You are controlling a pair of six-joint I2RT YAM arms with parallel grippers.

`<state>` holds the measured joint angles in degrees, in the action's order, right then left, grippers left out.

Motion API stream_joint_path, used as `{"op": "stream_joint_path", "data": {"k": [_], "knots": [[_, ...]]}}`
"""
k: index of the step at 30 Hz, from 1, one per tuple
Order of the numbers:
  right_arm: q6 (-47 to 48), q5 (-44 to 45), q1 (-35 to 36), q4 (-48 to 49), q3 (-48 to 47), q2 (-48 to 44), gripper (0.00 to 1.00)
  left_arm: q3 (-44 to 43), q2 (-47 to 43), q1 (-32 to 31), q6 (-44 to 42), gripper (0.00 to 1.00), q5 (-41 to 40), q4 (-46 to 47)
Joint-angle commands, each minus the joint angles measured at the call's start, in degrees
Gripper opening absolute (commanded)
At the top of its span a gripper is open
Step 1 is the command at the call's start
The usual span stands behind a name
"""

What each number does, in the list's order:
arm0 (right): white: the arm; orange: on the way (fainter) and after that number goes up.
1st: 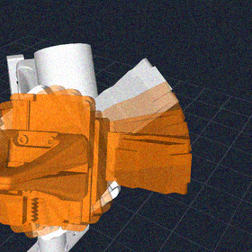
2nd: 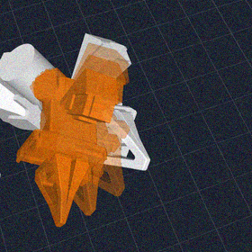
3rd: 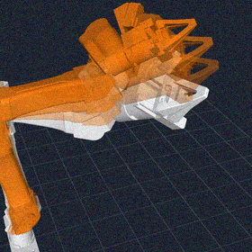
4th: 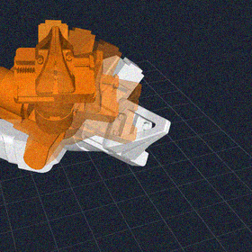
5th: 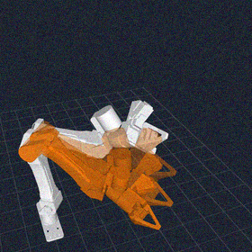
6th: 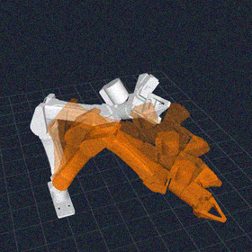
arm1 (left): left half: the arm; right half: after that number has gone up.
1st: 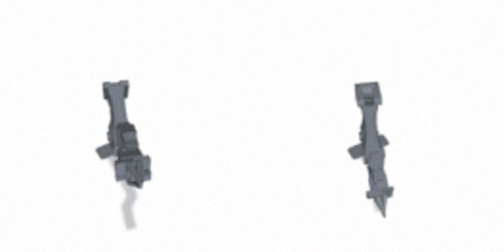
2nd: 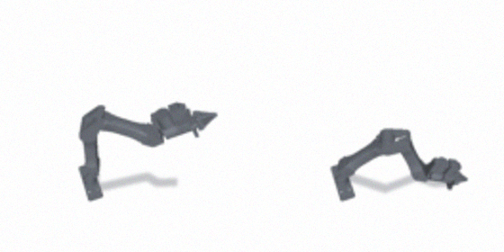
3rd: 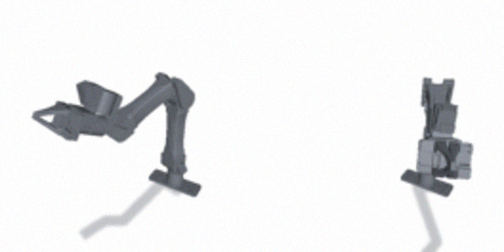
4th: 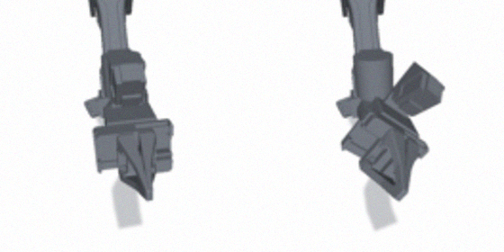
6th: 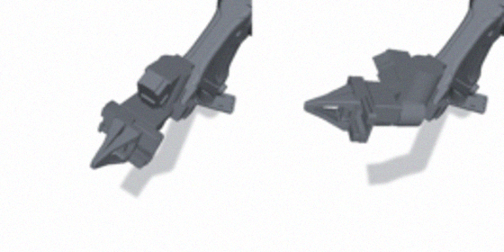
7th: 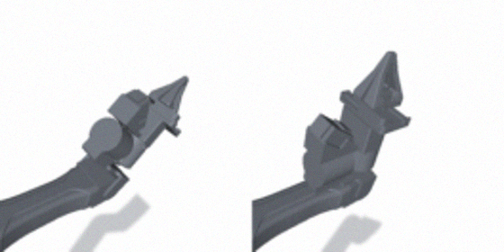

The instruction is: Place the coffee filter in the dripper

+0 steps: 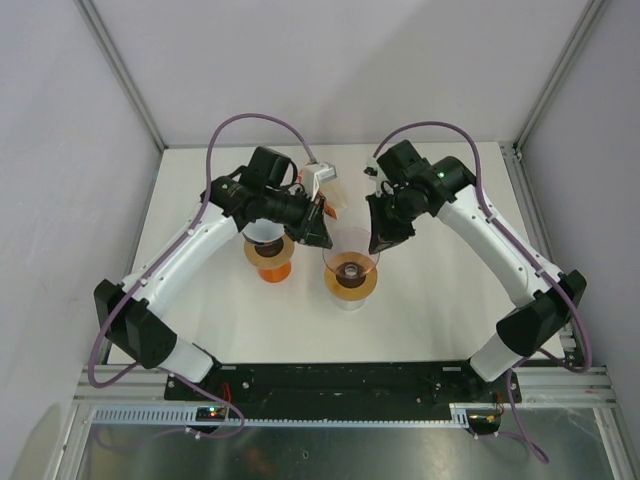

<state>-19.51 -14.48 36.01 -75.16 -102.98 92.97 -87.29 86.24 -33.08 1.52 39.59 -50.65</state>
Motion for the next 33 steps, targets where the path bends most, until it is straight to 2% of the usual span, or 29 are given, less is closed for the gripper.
{"op": "stream_joint_path", "data": {"k": [1, 12, 19, 33], "knots": [[-2.09, -4.27, 1.74, 10.34, 6.64, 0.67, 0.00, 4.72, 0.04, -3.25, -1.28, 0.00, 8.75, 1.73], [-2.35, -4.93, 1.72, 11.87, 9.61, 0.97, 0.00, 10.42, 3.02, -2.76, -1.43, 0.00, 11.00, 1.76], [-2.25, -5.44, 2.02, 12.18, 9.56, 2.35, 0.00, 10.81, 5.24, -2.63, -2.91, 0.00, 11.73, 1.72], [-2.90, -5.38, 2.00, 16.44, 16.76, 1.42, 0.00, 10.93, 5.48, -2.69, -3.10, 0.00, 11.28, 1.71]]}}
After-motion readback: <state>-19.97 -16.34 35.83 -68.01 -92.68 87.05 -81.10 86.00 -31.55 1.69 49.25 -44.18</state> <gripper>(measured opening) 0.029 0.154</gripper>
